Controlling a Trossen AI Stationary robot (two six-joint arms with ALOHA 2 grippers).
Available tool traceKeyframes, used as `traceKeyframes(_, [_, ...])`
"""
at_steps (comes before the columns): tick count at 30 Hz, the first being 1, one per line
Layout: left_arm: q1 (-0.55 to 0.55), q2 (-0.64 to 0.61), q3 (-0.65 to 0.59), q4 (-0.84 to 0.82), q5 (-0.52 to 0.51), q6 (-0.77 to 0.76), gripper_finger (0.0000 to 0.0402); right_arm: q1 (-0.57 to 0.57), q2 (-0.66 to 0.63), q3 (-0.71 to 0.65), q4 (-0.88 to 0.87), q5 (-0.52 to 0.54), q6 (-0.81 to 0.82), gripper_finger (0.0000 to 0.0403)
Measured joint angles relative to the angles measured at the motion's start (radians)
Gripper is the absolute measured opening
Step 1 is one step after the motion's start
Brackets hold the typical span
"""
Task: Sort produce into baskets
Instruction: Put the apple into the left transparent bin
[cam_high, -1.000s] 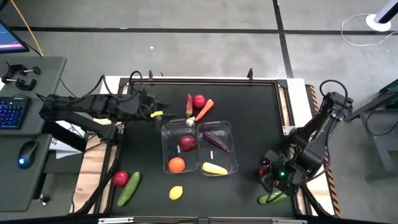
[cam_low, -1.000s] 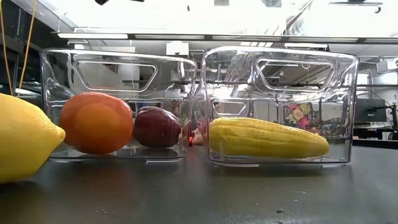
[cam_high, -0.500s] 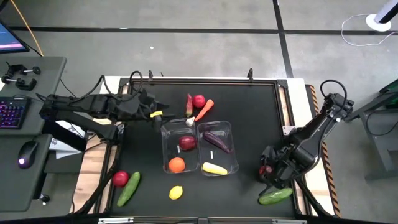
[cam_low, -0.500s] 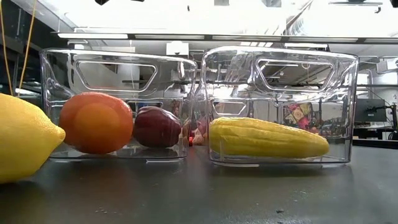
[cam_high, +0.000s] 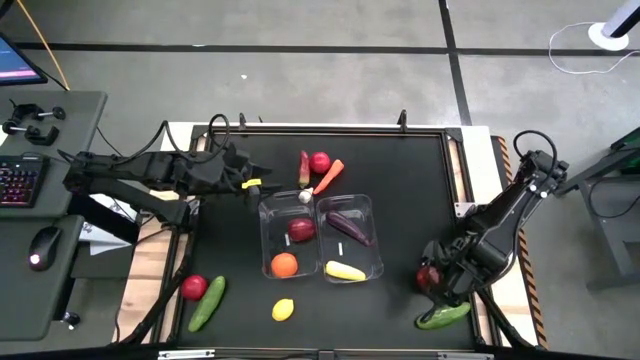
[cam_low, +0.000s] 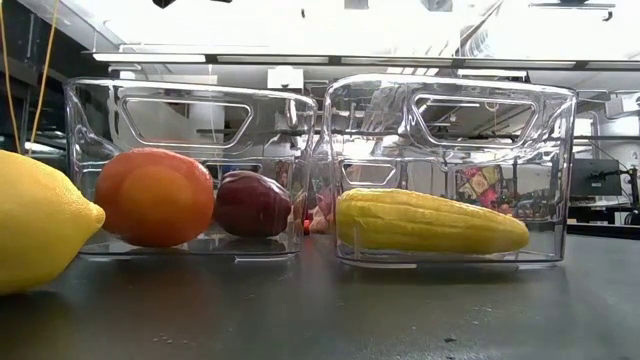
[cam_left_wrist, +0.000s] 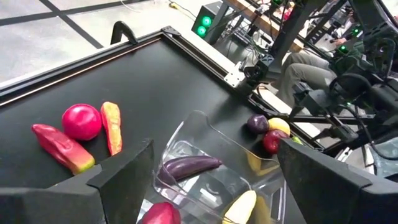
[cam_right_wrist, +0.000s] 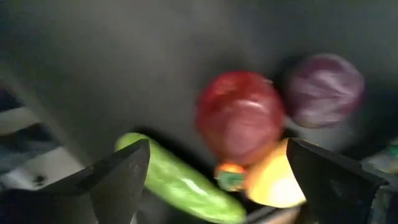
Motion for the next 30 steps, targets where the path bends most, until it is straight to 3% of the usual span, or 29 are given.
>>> traceKeyframes(6, [0.0, 0.0, 0.0, 0.0, 0.0, 0.0, 0.0328, -0.013, -0.001, -0.01, -0.114, 0.001, 0.007, 0.0372])
traceKeyframes(13, [0.0, 0.0, 0.0, 0.0, 0.015, -0.006, 0.0328, -0.013, -0.001, -0.127, 0.069, -0.09, 0.042, 0.0372])
traceKeyframes(20, [0.0, 0.0, 0.0, 0.001, 0.021, -0.025, 0.0328, -0.013, -0.001, -0.204, 0.108, -0.091, 0.113, 0.0372])
traceKeyframes(30, [0.0, 0.0, 0.0, 0.001, 0.022, -0.027, 0.0328, -0.013, -0.001, -0.304, 0.298, -0.074, 0.131, 0.0372])
